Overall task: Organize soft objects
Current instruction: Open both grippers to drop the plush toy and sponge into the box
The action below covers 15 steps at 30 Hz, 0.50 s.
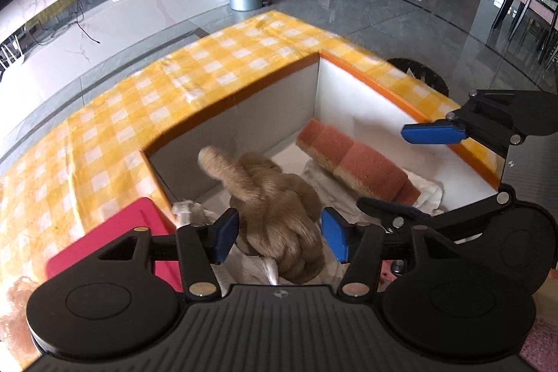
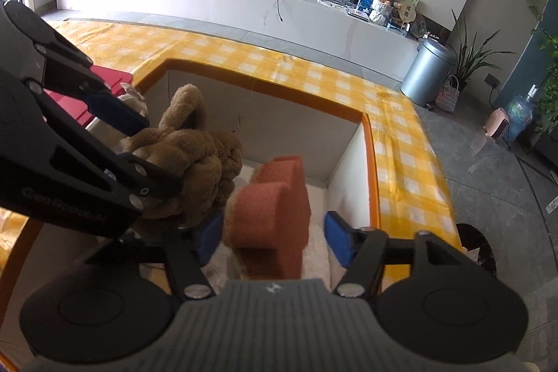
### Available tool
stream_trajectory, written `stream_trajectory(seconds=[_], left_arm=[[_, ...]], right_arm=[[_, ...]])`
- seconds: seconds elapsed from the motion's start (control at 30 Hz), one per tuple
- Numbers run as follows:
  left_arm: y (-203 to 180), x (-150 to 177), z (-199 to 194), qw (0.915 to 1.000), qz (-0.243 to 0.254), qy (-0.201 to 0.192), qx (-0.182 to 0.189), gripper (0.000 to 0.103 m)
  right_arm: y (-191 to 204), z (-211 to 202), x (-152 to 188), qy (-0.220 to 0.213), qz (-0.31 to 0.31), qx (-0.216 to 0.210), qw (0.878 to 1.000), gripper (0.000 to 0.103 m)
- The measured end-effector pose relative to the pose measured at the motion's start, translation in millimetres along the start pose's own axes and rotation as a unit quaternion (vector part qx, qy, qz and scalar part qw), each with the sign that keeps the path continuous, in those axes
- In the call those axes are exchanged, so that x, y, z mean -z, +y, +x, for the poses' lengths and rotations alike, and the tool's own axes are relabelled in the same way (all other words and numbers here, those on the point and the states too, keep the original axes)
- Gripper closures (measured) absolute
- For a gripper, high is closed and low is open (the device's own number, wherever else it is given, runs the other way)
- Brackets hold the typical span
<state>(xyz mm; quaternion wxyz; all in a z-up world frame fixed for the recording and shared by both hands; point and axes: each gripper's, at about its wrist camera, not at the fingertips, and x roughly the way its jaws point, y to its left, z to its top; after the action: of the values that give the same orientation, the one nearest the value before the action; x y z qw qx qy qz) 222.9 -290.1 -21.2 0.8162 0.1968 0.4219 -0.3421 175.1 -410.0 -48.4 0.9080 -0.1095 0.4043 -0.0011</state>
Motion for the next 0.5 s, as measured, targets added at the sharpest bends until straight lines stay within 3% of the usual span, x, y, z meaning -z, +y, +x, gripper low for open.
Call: stream_trajectory(seconds=[0.17, 0.33, 0.43, 0.5], left_arm=[[0, -6, -26, 1.0000, 0.001, 0.002, 0.004, 0.035], [-1, -7, -51, 0.9998, -0.001, 0.012, 0.013, 0.035], [-2, -4, -65, 0.9994, -0.004, 0.025, 0.022, 0.035], [-2, 1, -73, 0.9988, -0.006, 0.039, 0.028, 0.035]], right_arm=[[-4, -18, -6, 0.017, 0.012, 0.013, 1.000, 0.030], [-13, -45, -15, 0.042, 0.070, -0.006, 0.997, 0.026], [-14, -61, -18, 0.054, 0.110, -0.009, 0.992, 0.014], [-14, -71, -19, 0.063, 0.135, -0.016, 0.989, 0.014]])
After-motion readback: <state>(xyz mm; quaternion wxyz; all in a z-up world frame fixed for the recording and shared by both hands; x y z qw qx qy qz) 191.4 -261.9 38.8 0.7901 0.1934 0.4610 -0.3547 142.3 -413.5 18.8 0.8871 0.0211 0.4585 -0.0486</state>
